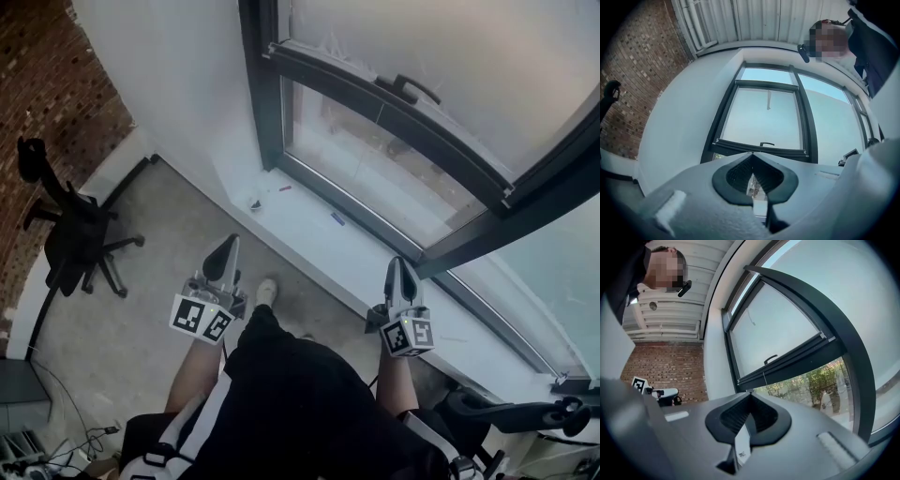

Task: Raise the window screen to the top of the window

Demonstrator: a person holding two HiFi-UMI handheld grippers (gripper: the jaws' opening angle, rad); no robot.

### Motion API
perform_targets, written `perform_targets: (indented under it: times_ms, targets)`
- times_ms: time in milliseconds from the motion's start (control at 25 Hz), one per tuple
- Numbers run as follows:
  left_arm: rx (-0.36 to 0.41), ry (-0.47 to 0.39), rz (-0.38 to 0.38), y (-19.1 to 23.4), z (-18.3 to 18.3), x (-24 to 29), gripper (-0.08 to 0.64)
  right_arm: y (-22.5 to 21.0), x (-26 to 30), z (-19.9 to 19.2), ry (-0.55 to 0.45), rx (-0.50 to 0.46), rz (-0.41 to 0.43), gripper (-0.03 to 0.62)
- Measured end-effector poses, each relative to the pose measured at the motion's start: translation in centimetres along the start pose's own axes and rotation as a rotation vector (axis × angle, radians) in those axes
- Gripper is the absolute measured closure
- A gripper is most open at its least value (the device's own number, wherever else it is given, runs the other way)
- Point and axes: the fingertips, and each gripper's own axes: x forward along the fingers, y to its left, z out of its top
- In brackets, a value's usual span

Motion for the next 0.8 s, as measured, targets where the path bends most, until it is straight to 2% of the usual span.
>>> perform_targets:
  times_ms: [200,360,560,800]
  targets:
    - [-0.048,0.055,-0.068,4.2,-2.2,5.8,0.555,-0.7,3.2,0.2,-0.027,-0.016,-0.098,0.586]
    - [-0.072,0.105,-0.185,5.6,-3.3,11.3,0.555,-2.3,4.7,0.8,-0.048,-0.027,-0.223,0.586]
    - [-0.087,0.135,-0.246,8.1,-4.6,16.3,0.555,-4.3,8.2,0.6,-0.040,-0.047,-0.305,0.586]
    - [-0.116,0.163,-0.376,9.7,-5.2,21.8,0.555,-5.3,10.2,1.7,-0.075,-0.093,-0.422,0.586]
